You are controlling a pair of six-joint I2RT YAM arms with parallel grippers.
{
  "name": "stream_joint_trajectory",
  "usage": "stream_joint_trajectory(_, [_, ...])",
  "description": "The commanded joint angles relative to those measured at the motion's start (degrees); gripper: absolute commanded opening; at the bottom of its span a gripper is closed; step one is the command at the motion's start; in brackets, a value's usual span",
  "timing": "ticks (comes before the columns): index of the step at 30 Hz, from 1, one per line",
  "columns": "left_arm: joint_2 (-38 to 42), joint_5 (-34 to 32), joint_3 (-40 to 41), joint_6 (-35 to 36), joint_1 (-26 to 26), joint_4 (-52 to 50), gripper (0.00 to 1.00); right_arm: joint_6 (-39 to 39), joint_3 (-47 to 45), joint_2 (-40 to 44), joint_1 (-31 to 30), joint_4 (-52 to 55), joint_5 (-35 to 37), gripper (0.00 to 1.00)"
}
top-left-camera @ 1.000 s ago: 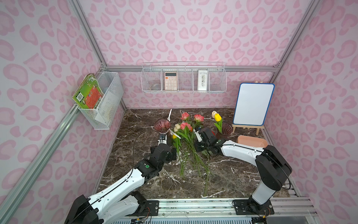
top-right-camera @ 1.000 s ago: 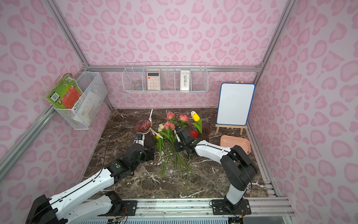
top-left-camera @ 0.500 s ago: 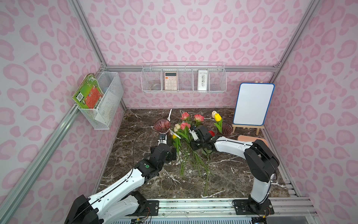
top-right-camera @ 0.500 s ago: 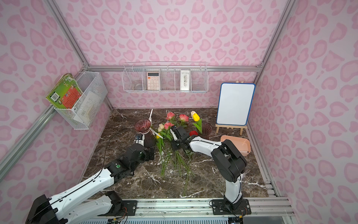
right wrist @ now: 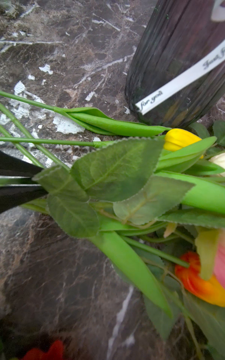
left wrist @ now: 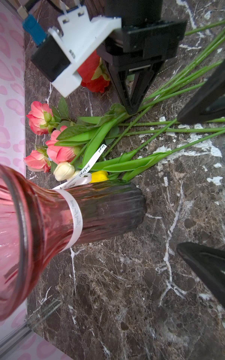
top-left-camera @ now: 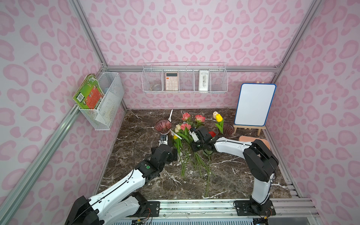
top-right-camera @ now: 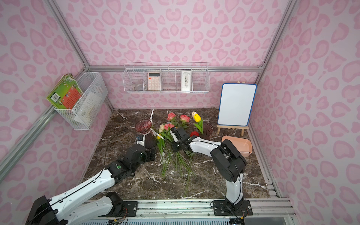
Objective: Arrange the flowers in different vases according to their variety
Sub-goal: Pick up the flower at the center of the board, then insert the flower into the vase.
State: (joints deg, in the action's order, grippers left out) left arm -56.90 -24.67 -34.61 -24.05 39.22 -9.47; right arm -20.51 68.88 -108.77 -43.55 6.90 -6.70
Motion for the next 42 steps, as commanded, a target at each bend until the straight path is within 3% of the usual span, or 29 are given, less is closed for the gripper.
stream_joint_trajectory(1, [0.2,0.0,-0.1,0.1,0.0,0.2,0.98,0.3,0.7,-0.2,-0.2,-0.3,-0.8,0.1])
stream_joint_trajectory(10, [0.6,0.0,0.1,0.0,0.0,0.3,0.98,-0.9,-0.6,5.2,-0.8,0.2,0.4,0.0])
stream_joint_trajectory(16, [1.3,0.0,0.5,-0.2,0.0,0.4,0.98,-1.6,-4.1,11.8,-0.7,-2.6,0.9,0.0])
stream_joint_trajectory(29, [3.2,0.1,1.7,-0.4,0.0,1.4,0.98,1.7,-16.1,32.9,-0.4,-20.0,0.2,0.0])
stream_joint_trajectory(35, [4.6,1.3,2.7,-0.1,0.0,2.4,0.98,3.1,-21.1,46.1,4.3,-24.9,3.4,0.0])
stream_joint_trajectory(42, [6.1,2.3,3.7,0.2,-0.1,3.8,0.99,5.2,-24.4,57.7,15.1,-26.4,5.7,0.0])
